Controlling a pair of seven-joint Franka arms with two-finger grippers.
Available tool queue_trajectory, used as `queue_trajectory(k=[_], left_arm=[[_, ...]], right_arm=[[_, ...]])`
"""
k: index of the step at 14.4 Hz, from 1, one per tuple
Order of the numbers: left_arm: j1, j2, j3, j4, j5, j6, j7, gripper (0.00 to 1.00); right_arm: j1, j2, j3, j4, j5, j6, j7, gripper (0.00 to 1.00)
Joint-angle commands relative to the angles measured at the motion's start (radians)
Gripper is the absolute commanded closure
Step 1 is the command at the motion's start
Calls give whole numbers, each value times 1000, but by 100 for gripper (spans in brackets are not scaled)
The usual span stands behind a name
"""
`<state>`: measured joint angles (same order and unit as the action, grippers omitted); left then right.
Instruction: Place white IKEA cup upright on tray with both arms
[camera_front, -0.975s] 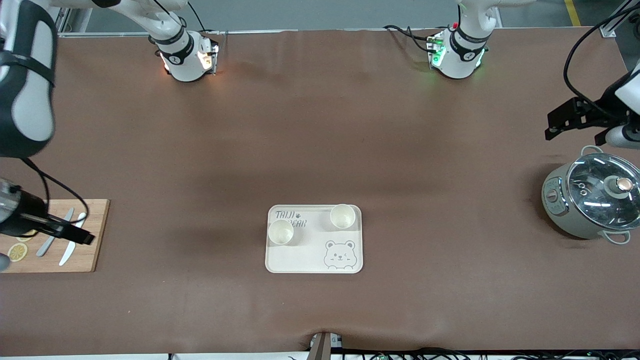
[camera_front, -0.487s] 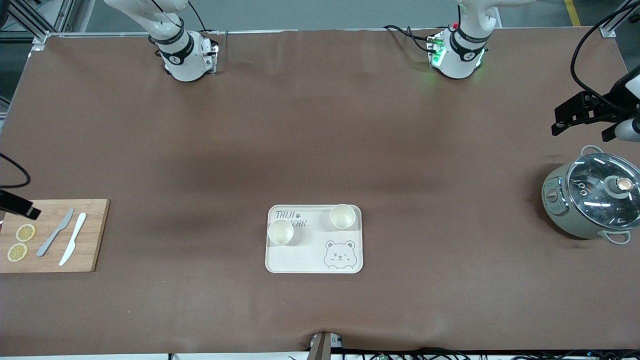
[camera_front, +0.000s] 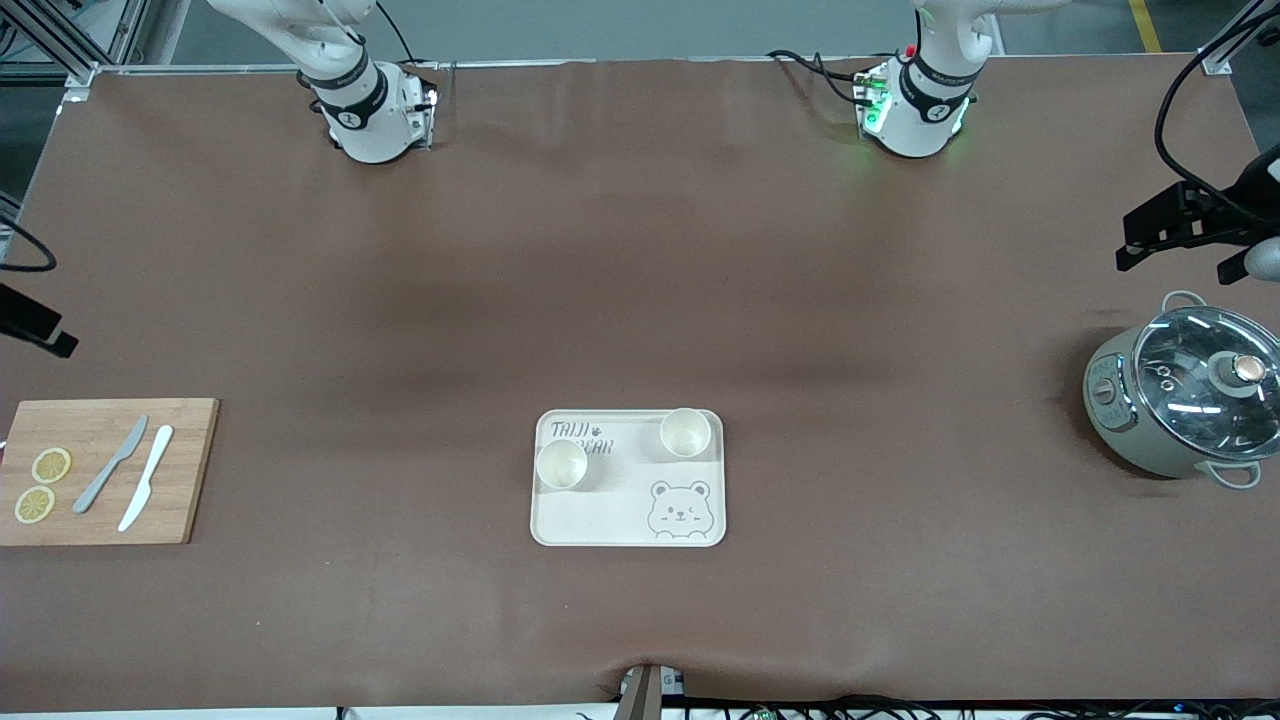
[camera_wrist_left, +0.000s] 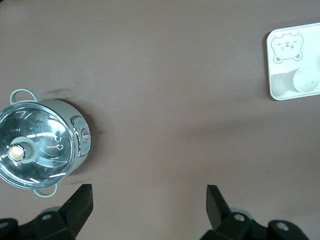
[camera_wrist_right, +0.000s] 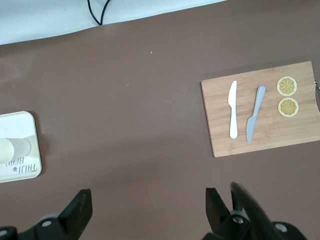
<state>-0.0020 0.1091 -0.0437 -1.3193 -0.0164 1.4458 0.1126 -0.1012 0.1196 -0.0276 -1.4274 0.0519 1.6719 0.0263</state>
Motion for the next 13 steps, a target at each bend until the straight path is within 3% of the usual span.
queue_trajectory(k=[1,6,13], left_arm=[[2,-25,4,-17,-13,-2,19,0],[2,-23,5,-18,-10,-1,25,0],[-1,-16,10,-17,-16,4,25,0]], right_arm=[[9,-113,8,-169,-14,75,-9,0],[9,-195,9,-271,-26,89,-11,0],[28,-198,11,-275,-29,80,-20,0]])
